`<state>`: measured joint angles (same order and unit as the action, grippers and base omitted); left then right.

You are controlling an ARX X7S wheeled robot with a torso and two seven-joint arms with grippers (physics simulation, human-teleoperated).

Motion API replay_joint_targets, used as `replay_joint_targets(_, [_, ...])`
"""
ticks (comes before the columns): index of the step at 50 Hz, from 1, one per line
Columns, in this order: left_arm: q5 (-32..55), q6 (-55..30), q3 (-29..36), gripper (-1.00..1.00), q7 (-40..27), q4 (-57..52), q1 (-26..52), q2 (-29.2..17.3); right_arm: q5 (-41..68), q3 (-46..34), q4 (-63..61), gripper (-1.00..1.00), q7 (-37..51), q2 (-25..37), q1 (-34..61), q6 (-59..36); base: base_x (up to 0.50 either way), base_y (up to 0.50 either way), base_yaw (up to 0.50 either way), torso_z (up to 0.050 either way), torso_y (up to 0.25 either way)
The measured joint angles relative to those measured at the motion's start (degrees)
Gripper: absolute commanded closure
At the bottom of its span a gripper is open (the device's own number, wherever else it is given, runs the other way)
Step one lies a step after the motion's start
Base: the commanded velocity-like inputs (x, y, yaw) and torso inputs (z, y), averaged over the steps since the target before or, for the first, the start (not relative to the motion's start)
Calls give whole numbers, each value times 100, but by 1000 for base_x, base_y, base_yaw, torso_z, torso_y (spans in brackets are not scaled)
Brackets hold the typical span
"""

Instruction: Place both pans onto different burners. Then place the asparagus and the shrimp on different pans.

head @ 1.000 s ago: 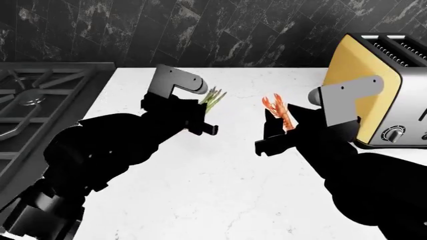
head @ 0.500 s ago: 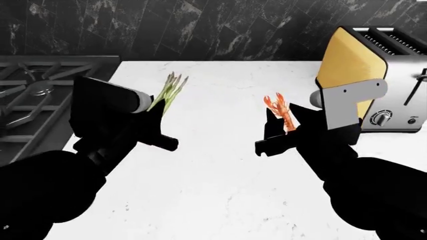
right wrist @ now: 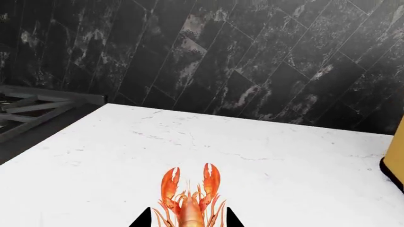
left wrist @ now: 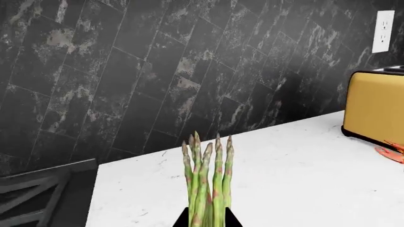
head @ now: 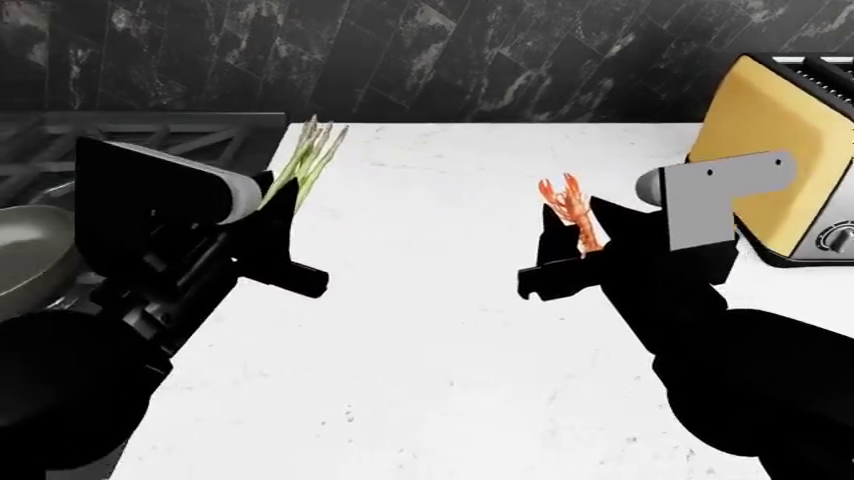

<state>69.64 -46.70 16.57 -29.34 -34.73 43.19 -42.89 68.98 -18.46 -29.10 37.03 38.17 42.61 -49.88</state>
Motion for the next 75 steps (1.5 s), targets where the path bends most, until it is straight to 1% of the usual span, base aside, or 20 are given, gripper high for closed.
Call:
replay_joint_targets(15, [297,-287,-62,100,-213,-67,528,-140,127,6,-64,100,157,14,213,-126,0,500,0,0,0])
replay_joint_targets(25, [360,-385,-47,100,-274,-45,712,-170,158,-5,-81,100,195,22,307,-166,0,500,0,0,0])
replay_joint_targets(75, [241,-337,4,100,-239,78,730,-241,197,-80,-173,100,250,61,452,-195,0,500,0,0,0])
